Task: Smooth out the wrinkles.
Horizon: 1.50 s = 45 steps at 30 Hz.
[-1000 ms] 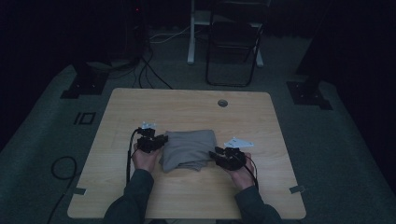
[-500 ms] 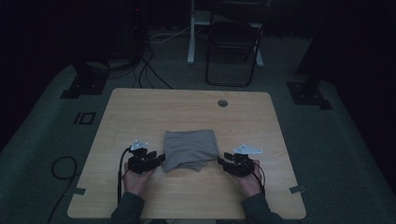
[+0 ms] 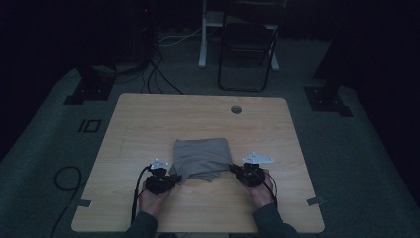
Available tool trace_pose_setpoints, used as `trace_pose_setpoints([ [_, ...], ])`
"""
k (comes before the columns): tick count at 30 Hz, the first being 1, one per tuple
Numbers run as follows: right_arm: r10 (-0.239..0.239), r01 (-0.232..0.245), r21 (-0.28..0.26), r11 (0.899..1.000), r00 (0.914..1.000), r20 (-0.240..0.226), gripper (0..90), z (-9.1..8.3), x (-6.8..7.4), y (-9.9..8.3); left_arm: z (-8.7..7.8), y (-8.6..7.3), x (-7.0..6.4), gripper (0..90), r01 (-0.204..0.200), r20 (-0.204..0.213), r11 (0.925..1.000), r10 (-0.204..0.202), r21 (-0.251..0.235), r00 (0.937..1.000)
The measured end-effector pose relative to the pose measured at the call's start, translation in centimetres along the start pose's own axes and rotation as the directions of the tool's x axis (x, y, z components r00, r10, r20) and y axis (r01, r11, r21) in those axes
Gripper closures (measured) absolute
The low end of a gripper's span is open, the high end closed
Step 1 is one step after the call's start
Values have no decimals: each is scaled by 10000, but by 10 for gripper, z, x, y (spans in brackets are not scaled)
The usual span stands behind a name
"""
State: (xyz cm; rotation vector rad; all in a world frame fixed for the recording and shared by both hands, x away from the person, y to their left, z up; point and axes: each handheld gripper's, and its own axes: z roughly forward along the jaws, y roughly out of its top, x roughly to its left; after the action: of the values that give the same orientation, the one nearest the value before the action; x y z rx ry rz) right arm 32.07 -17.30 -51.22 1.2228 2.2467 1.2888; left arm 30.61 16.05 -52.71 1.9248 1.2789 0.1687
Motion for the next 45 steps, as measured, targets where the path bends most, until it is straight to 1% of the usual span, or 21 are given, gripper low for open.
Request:
trace_pose_setpoints([
  [3,-97,96,-234,9997,9999,-46,885,-8,0,0,-8,2,0,882,-140,-147,9996,137,-235,9998],
  [4,-102,100,-272,9996,9999,-88,886,-12,0,0,-16,2,3,882,-139,-229,9989,129,-450,9997],
  [6,-21,13,-270,9996,9995,-331,885,-21,-3,-4,-21,0,5,883,-149,-325,9985,132,-532,9994],
  [8,70,-68,31,10000,9982,-592,882,-23,-3,-11,-20,-3,5,884,-289,-440,9992,276,-288,9987],
  [10,-177,216,695,9974,9982,-570,882,-17,2,-22,-13,-6,5,884,-534,-708,9985,542,132,9960],
  [11,-335,388,1080,9934,9982,-497,882,-12,4,-27,-9,-7,5,884,-497,-801,9983,520,301,9954],
  [13,-297,357,1702,9848,9989,-374,882,-1,4,-35,-1,-9,5,884,-416,-815,9975,462,571,9956],
  [15,-351,396,1799,9829,9990,-280,883,3,5,-34,1,-8,4,883,-357,-898,9980,402,513,9952],
  [16,-674,659,1913,9793,9977,14,881,4,6,-32,2,-8,3,880,-381,-936,9980,427,505,9947],
  [17,-743,720,1933,9785,9972,46,876,4,7,-32,2,-7,2,872,-457,-988,9977,506,508,9938],
  [18,-754,737,1927,9785,9972,13,858,5,7,-31,2,-6,2,851,-480,-993,9976,529,506,9937],
  [21,-753,787,1810,9803,9968,-257,616,2,7,-33,-2,-6,4,678,-458,-997,9988,476,199,9939],
  [24,-659,719,1216,9900,9964,-530,463,-8,4,-32,-8,-8,6,575,-501,-1032,9986,483,-143,9935],
  [25,-632,688,1081,9918,9965,-548,443,-11,3,-30,-9,-8,7,556,-536,-1094,9984,512,-185,9927],
  [26,-632,688,1081,9918,9965,-548,443,-11,3,-30,-9,-8,7,538,-536,-1094,9984,512,-185,9927],
  [28,-514,541,622,9966,9977,-432,401,-17,0,-27,-15,-9,9,516,-431,-1114,9979,376,-473,9931],
  [31,-374,383,404,9984,9990,-239,387,-21,-4,-25,-21,-8,12,506,-390,-1171,9968,307,-692,9926],
  [33,-287,295,387,9988,9994,-192,381,-21,-6,-25,-23,-8,13,496,-402,-1220,9964,308,-752,9920],
  [37,-51,40,334,9994,9995,316,364,-24,-15,-27,-30,-6,18,478,-414,-1346,9928,261,-1125,9906],
  [41,223,-251,380,9990,9972,719,357,-25,-25,-30,-33,-6,25,477,-187,-1438,9915,0,-1285,9896],
  [45,298,-333,383,9987,9957,876,356,-25,-28,-31,-33,-7,29,477,-50,-1492,9909,-152,-1342,9887],
])
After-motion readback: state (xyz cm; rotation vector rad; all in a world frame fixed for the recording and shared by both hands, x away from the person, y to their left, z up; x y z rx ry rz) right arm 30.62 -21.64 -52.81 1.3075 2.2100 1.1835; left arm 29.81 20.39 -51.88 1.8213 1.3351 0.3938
